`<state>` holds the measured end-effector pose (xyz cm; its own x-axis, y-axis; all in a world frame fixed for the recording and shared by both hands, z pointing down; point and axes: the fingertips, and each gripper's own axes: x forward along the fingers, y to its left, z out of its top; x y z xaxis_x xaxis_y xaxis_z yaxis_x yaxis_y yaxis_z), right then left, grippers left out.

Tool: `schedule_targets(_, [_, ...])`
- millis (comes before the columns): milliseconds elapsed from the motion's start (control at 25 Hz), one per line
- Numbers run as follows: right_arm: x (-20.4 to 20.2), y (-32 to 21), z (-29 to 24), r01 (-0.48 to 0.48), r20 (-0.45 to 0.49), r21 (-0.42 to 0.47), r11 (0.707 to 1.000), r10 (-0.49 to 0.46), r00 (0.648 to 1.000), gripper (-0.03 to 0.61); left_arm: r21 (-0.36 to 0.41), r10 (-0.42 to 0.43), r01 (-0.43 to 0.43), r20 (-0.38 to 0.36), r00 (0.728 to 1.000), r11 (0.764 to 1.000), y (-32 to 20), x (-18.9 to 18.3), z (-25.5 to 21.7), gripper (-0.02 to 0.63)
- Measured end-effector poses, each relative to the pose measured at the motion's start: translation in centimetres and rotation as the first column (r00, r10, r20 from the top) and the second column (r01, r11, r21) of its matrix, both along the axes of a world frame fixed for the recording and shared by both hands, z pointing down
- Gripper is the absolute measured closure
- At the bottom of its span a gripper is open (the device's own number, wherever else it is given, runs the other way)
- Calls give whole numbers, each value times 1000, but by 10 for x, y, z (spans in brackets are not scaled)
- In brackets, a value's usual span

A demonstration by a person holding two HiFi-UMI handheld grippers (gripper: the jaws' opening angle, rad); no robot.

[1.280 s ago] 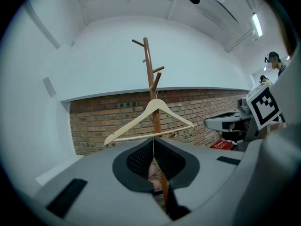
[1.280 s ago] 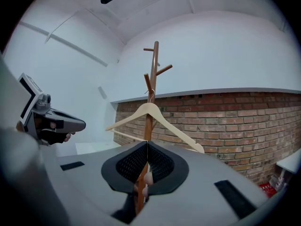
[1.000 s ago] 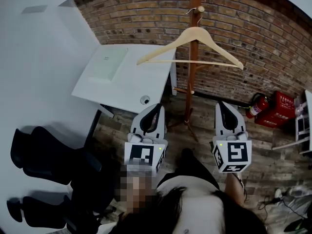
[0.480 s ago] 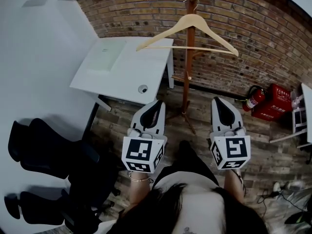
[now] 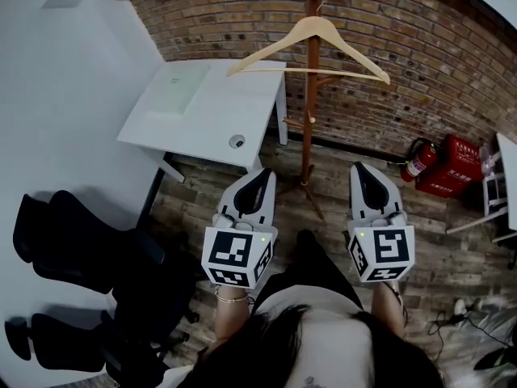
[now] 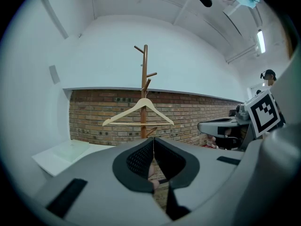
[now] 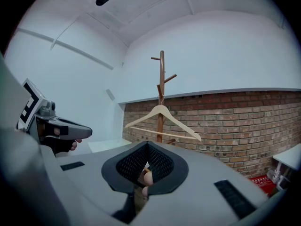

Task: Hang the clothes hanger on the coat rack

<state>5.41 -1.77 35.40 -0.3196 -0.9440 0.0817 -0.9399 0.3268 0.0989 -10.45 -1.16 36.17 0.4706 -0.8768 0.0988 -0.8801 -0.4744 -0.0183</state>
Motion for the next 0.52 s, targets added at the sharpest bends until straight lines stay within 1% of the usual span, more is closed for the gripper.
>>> schedule_targets(520, [-14,13,-5,10,-12,22,1000,-10,1000,541,10,12,-12,12,1000,1000,18,-7,-3,598])
